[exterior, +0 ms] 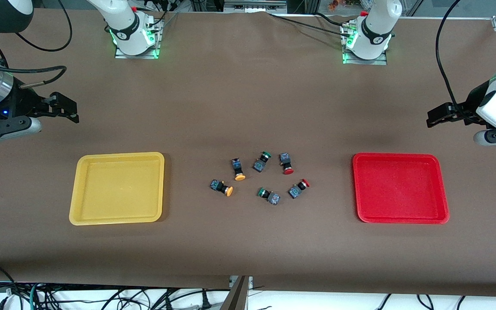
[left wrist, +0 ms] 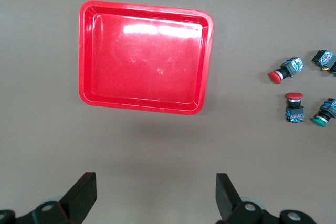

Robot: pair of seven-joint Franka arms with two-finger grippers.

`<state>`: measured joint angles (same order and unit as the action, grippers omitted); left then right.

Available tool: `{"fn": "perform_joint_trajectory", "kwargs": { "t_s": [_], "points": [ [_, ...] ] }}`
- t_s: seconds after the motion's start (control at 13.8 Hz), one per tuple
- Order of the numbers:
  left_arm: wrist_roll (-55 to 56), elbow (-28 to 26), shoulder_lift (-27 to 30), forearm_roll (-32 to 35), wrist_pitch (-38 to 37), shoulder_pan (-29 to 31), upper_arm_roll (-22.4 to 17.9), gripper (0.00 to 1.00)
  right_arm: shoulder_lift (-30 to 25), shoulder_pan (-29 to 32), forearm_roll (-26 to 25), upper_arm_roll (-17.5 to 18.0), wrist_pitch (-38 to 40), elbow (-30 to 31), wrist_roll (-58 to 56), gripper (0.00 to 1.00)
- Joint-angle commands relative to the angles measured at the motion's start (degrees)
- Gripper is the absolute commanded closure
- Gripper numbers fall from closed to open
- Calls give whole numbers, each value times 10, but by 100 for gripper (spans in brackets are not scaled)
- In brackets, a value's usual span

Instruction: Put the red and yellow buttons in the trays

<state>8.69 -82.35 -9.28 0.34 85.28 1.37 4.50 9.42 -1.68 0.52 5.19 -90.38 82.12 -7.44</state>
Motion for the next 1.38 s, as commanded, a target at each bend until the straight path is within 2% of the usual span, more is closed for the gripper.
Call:
{"fn": "perform_joint_trajectory", "kwargs": {
  "t_s": [0.0,0.51,0.65,0.8,0.94,1.3],
  "points": [
    [-2,19,-11,9,-9,-4,3,0,-3,1,10,1,8,0,1,0],
    [4,22,-46,4,1,-61,4,0,-3,3,10,1,13,-1,2,0],
    [12,24,-65,5,33,-95,3,0,-3,3,10,1,8,-2,2,0],
    [66,24,-96,-2,63,-120,4,0,-3,3,10,1,8,-2,3,0],
    [110,17,-131,-42,131,-138,3,0,-3,3,10,1,9,-2,3,0],
    [211,11,-236,-41,241,-206,3,0,-3,2,9,1,10,-1,2,0]
  ]
}}
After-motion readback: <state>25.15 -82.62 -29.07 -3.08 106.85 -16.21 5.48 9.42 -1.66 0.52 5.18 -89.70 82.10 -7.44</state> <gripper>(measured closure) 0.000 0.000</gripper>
